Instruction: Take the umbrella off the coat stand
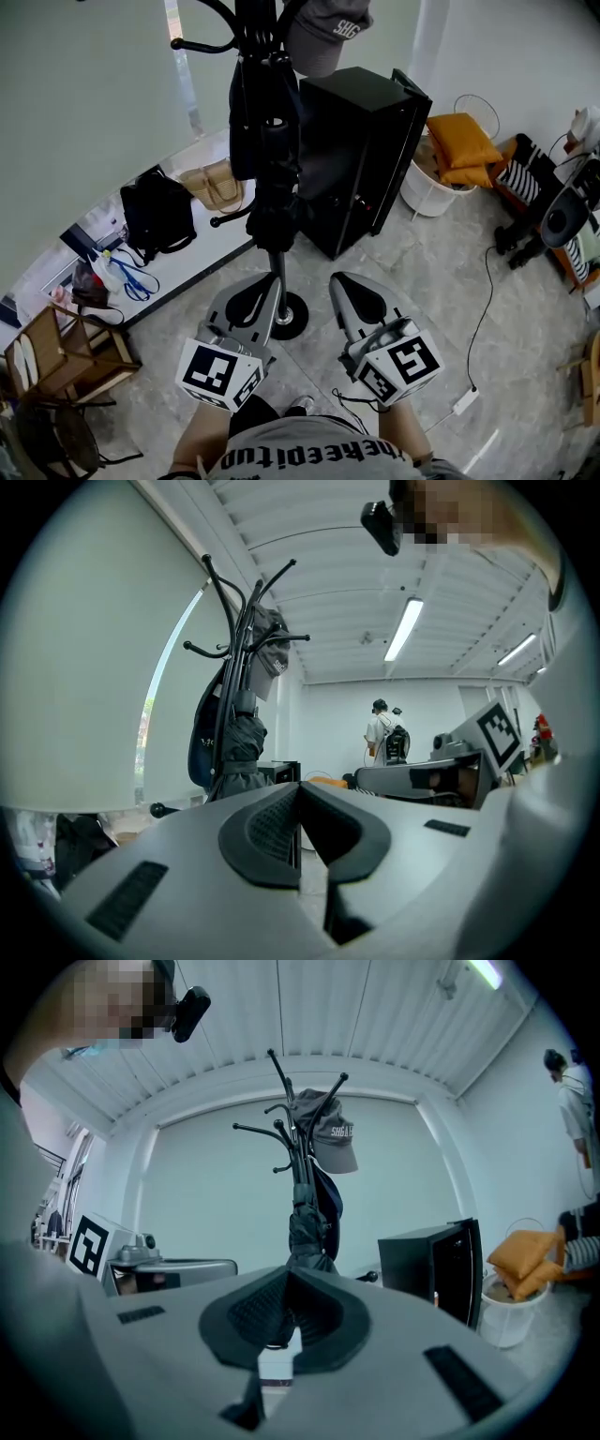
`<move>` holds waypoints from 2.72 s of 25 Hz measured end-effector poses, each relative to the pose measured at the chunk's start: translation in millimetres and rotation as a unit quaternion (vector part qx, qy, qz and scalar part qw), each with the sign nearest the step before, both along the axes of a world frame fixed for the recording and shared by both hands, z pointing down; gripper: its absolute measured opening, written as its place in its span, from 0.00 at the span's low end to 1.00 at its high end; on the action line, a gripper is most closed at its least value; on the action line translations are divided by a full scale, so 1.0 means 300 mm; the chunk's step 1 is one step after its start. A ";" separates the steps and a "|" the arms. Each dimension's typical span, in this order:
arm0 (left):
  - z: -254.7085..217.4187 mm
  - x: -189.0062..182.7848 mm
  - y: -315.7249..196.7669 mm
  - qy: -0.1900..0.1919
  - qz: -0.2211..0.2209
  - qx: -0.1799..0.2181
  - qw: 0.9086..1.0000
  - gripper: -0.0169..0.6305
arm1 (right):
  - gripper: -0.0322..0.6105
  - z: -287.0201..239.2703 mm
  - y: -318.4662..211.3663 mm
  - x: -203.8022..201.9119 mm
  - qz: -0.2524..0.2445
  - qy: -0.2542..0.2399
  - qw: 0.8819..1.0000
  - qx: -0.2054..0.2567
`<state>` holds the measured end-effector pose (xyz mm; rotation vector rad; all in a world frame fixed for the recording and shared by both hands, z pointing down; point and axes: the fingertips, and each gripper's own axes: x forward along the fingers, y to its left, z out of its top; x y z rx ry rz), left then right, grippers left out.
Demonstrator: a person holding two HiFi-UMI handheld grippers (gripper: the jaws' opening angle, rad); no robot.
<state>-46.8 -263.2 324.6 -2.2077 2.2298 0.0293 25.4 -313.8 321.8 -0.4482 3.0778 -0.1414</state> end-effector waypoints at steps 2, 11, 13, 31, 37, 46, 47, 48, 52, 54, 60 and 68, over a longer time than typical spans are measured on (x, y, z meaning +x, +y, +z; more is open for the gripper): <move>-0.007 -0.005 0.000 0.004 -0.003 -0.001 1.000 0.05 | 0.07 -0.010 -0.003 -0.009 -0.008 0.000 1.000 0.003; -0.054 -0.095 0.014 0.009 -0.005 0.007 1.000 0.05 | 0.07 -0.067 -0.001 -0.096 -0.014 0.000 0.999 0.030; -0.069 -0.118 0.006 0.012 0.001 0.011 1.000 0.05 | 0.07 -0.081 -0.008 -0.116 -0.010 0.000 0.999 0.034; -0.241 -0.292 -0.152 -0.009 0.121 0.014 0.992 0.19 | 0.07 -0.137 -0.074 -0.277 0.057 -0.002 0.998 0.032; -0.307 -0.318 -0.218 0.011 0.185 0.030 0.982 0.24 | 0.07 -0.130 -0.100 -0.310 0.094 0.007 0.995 0.032; -0.351 -0.339 -0.300 0.001 0.253 0.035 0.967 0.33 | 0.07 -0.132 -0.122 -0.350 0.150 0.015 0.988 0.035; -0.358 -0.342 -0.309 -0.001 0.256 0.037 0.966 0.34 | 0.07 -0.132 -0.123 -0.354 0.155 0.016 0.987 0.036; -0.365 -0.346 -0.316 -0.002 0.259 0.039 0.965 0.34 | 0.07 -0.134 -0.123 -0.360 0.159 0.017 0.986 0.037; -0.383 -0.346 -0.341 -0.012 0.278 0.045 0.959 0.37 | 0.07 -0.132 -0.123 -0.372 0.181 0.017 0.983 0.037; -0.385 -0.345 -0.356 -0.017 0.284 0.045 0.958 0.38 | 0.07 -0.128 -0.125 -0.378 0.191 0.019 0.981 0.037; -0.381 -0.329 -0.396 -0.008 0.305 0.042 0.951 0.42 | 0.07 -0.123 -0.134 -0.373 0.218 0.023 0.975 0.035; -0.382 -0.264 -0.421 -0.016 0.338 0.042 0.940 0.42 | 0.07 -0.122 -0.146 -0.360 0.242 0.028 0.969 0.033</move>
